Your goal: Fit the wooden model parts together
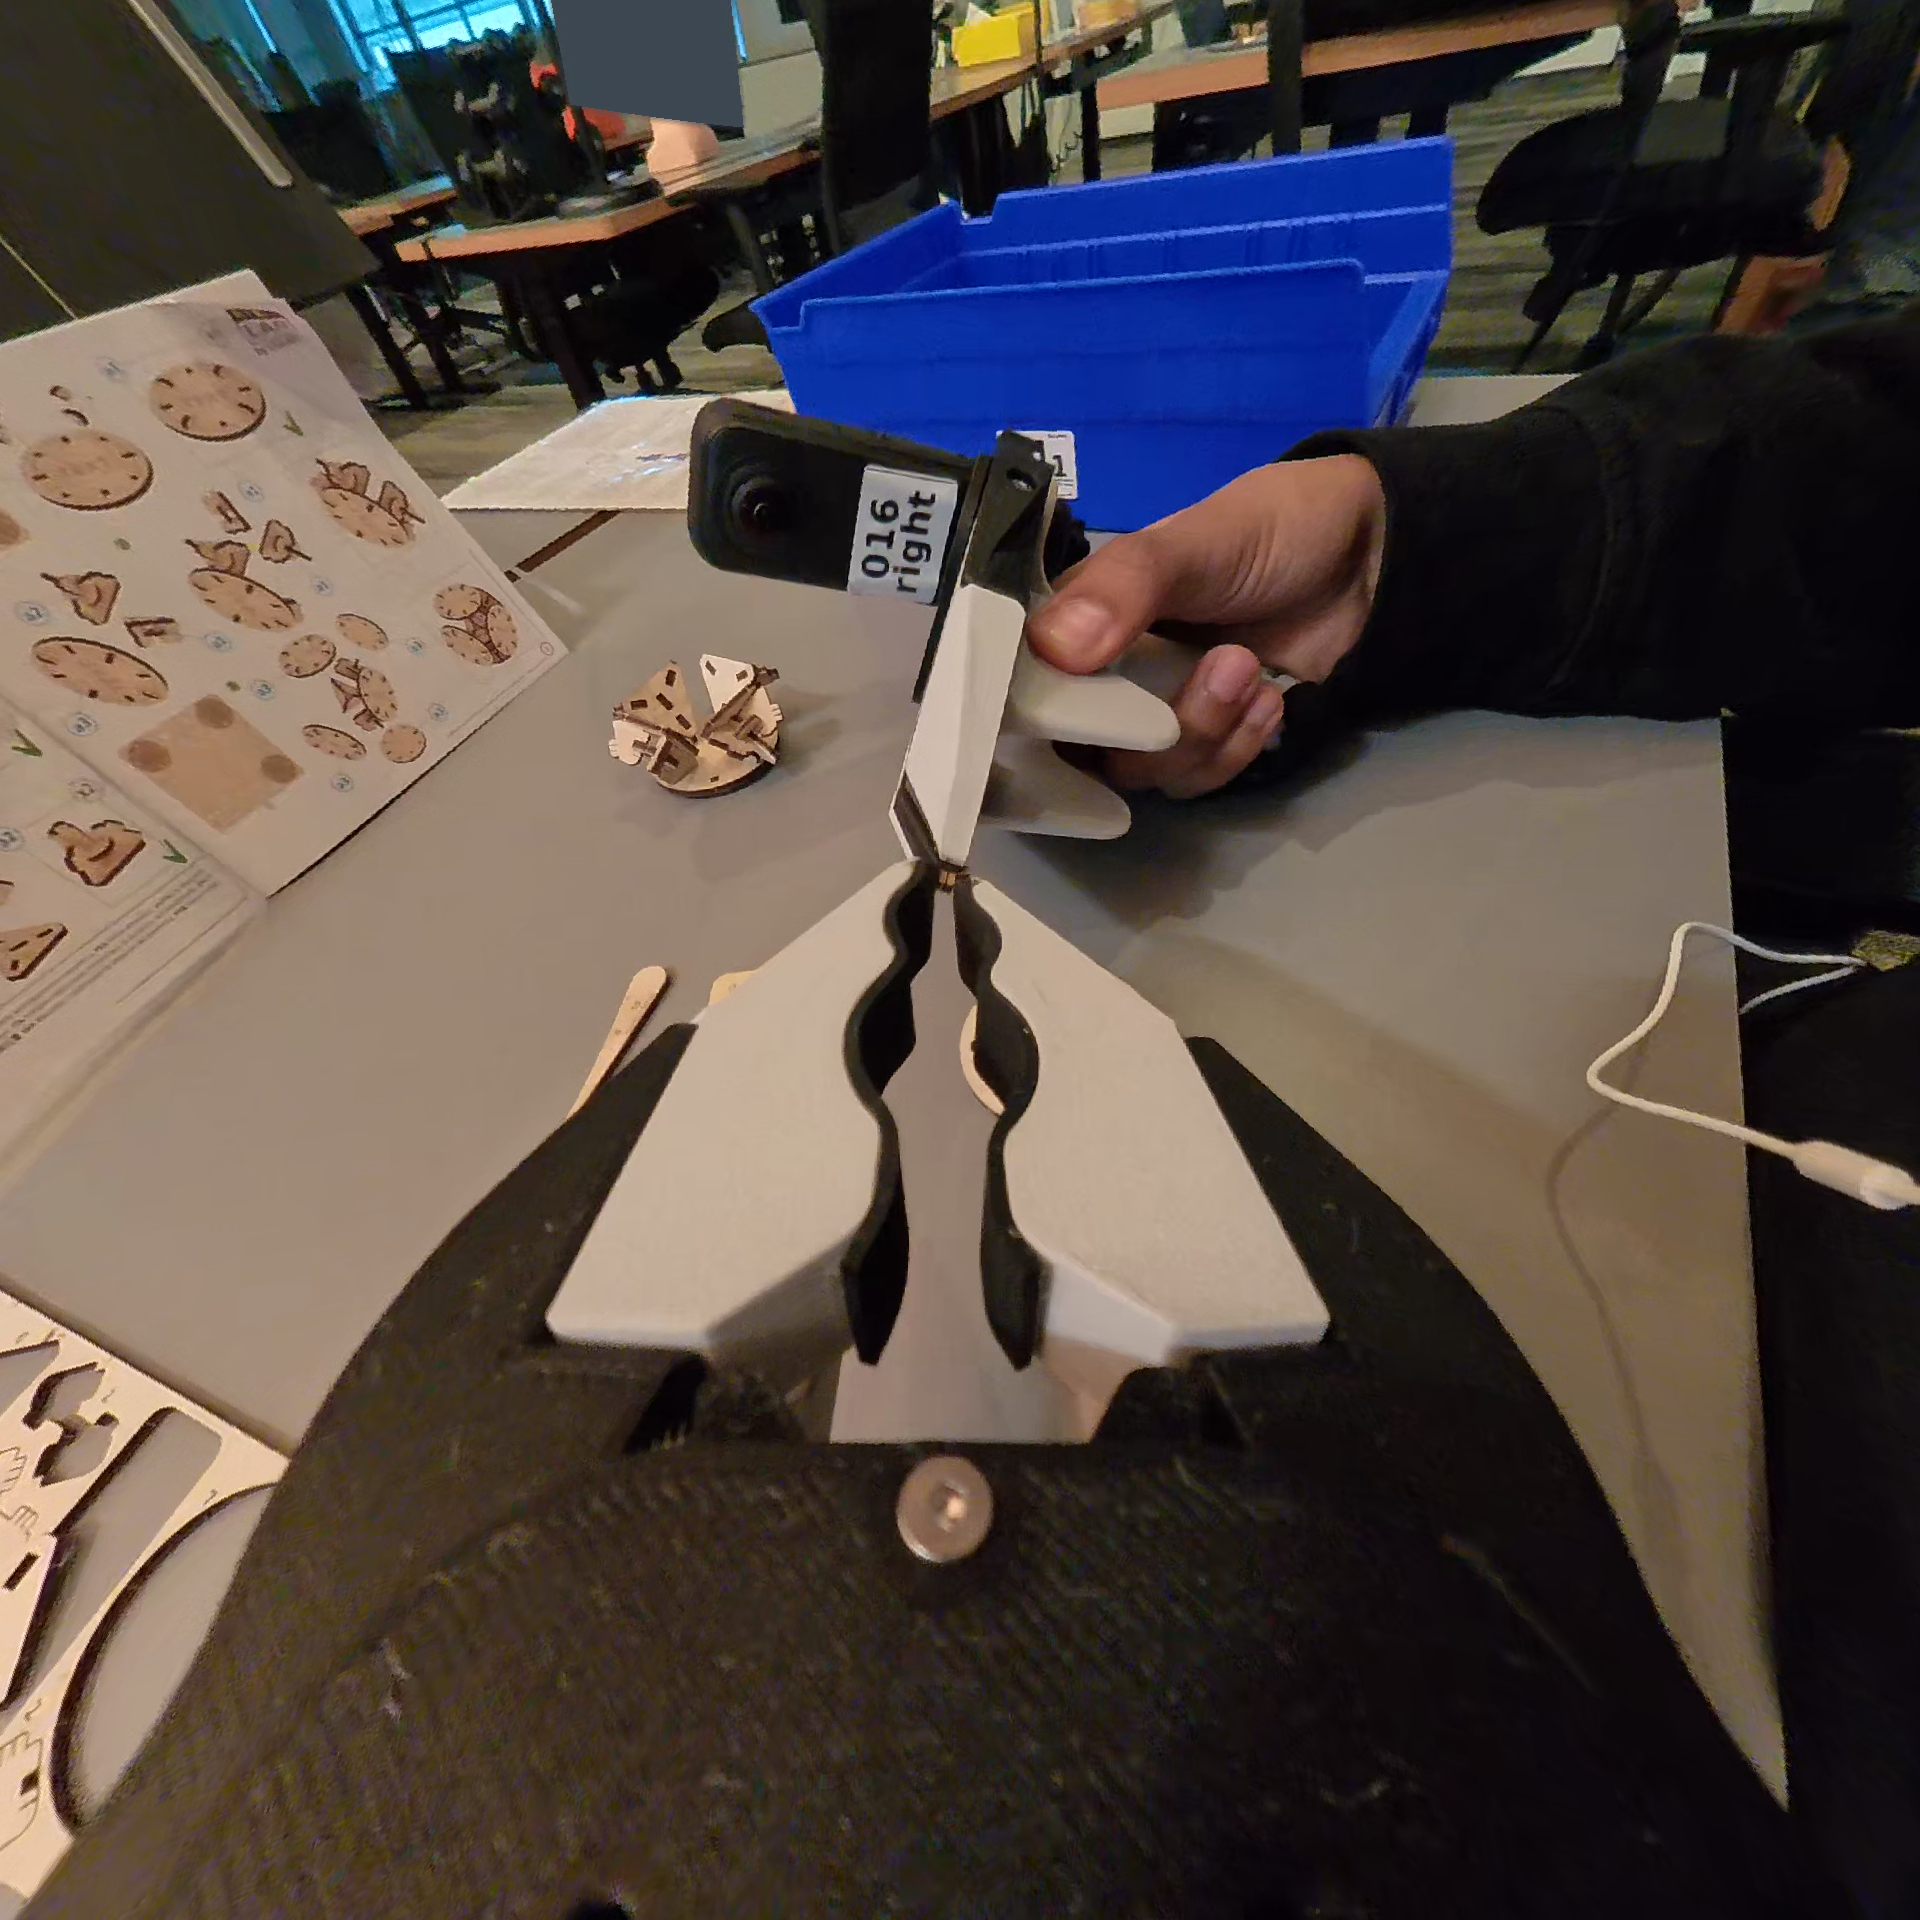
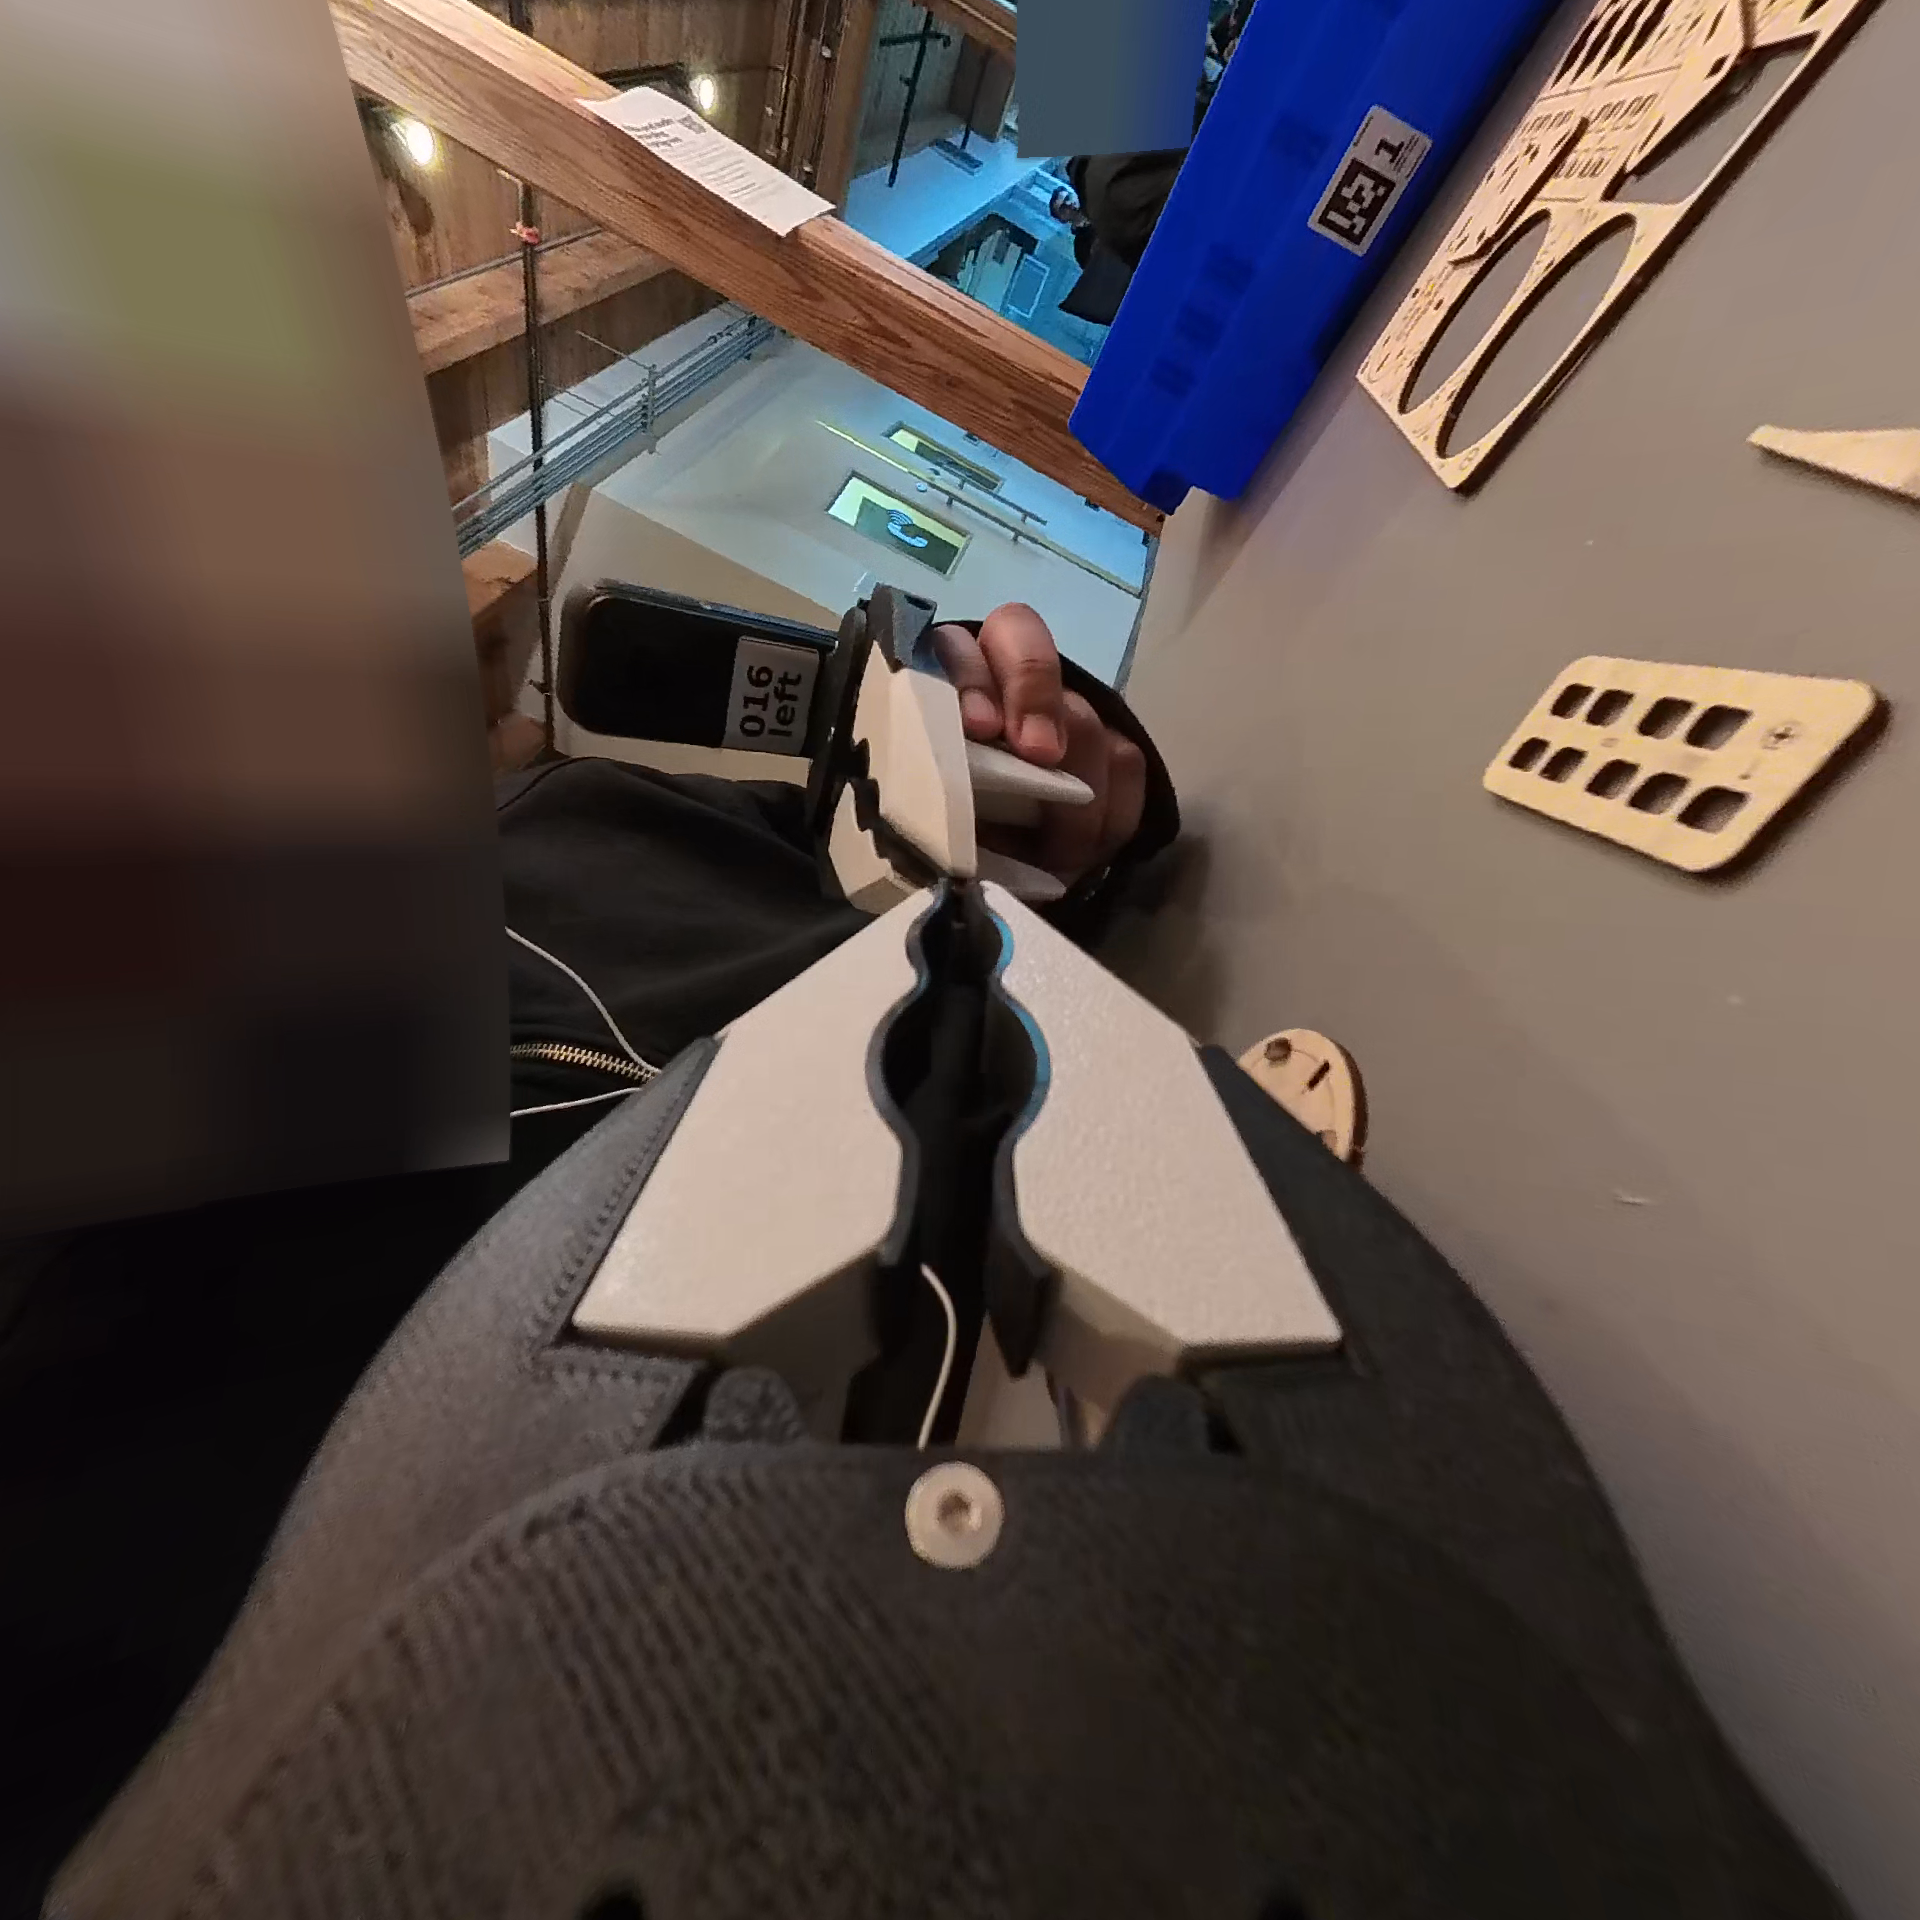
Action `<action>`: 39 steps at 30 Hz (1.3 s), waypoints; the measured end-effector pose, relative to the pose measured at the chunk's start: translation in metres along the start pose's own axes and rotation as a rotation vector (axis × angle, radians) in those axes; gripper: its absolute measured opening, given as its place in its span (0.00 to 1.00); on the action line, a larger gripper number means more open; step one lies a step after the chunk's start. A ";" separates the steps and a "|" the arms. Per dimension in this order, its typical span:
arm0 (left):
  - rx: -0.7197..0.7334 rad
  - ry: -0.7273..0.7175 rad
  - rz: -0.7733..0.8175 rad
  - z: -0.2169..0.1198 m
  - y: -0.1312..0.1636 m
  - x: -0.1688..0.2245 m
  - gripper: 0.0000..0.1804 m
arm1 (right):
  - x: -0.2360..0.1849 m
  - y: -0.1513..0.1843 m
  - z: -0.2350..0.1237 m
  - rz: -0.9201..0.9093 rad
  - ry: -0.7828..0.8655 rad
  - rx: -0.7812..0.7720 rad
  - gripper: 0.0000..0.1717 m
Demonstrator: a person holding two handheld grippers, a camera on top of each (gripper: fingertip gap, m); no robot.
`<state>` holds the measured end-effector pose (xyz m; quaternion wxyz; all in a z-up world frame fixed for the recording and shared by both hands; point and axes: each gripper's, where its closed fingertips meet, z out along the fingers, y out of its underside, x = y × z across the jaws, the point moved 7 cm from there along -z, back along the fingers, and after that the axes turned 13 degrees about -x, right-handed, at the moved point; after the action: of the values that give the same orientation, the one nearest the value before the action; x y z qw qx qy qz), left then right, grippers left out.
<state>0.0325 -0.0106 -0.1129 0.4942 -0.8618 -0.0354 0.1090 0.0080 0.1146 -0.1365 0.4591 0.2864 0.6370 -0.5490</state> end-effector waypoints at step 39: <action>0.001 -0.020 0.007 -0.002 -0.001 -0.001 0.00 | 0.000 -0.001 0.001 -0.019 0.006 0.008 0.00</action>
<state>0.0321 -0.0119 -0.1111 0.4937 -0.8606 -0.0372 0.1197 0.0072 0.1135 -0.1359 0.4506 0.2839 0.6388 -0.5552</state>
